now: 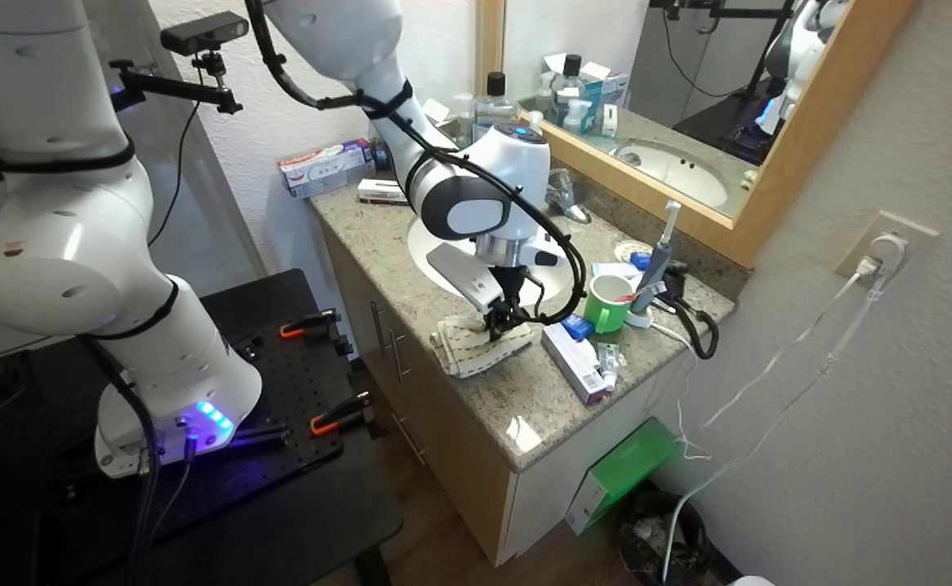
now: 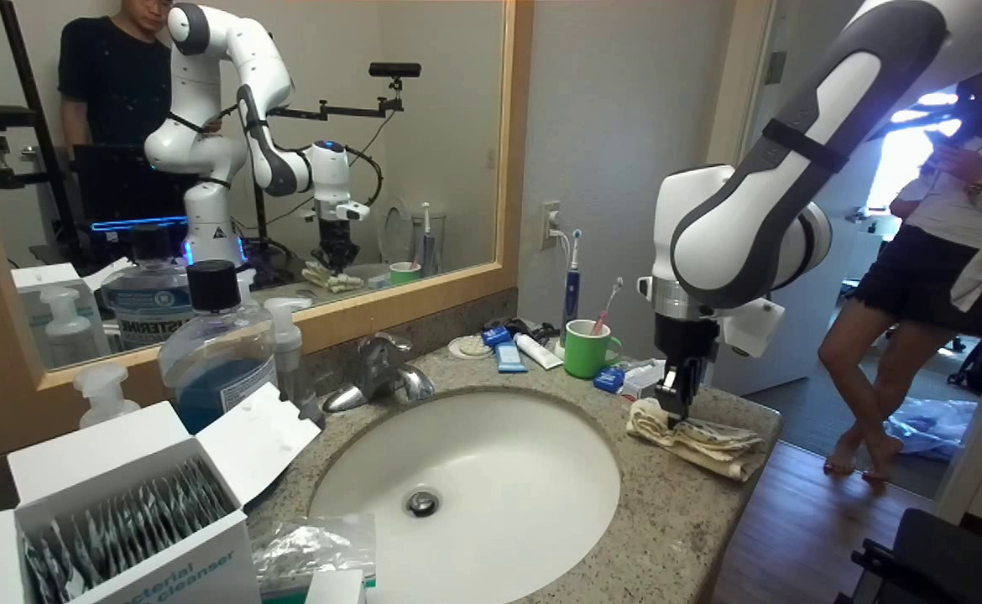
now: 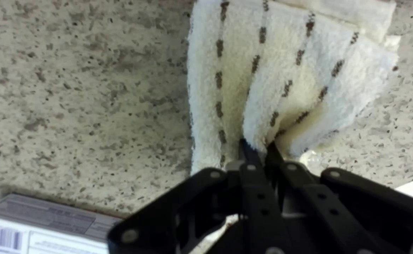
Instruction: Use the towel to wipe the base top
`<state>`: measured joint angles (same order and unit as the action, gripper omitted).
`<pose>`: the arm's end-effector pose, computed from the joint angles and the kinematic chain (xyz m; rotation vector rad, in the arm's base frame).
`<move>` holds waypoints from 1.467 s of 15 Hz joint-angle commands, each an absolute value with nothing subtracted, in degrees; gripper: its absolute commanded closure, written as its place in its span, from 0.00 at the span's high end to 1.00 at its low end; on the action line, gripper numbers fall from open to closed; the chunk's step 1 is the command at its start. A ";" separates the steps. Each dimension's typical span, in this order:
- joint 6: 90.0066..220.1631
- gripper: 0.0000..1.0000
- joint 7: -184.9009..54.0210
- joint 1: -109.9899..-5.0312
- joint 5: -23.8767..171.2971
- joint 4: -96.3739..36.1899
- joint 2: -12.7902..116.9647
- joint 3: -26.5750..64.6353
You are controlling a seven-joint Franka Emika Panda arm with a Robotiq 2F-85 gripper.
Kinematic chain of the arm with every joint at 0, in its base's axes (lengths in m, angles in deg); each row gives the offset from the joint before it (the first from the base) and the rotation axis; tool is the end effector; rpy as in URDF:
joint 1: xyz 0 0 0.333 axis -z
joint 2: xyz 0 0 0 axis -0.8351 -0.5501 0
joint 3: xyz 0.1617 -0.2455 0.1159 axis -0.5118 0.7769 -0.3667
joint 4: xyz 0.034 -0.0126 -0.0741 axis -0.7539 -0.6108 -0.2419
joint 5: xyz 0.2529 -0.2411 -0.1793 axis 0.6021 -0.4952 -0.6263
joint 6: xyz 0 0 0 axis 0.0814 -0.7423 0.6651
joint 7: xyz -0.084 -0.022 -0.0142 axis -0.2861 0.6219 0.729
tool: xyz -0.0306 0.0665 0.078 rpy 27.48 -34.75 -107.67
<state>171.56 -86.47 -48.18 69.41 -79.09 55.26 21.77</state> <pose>0.4561 -0.1224 0.1980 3.0680 0.2105 -0.1291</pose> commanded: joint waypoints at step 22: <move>168.03 0.02 -81.50 -46.94 58.90 -70.08 49.19 28.89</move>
<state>170.23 -83.14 -47.42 59.86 -72.84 51.23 28.58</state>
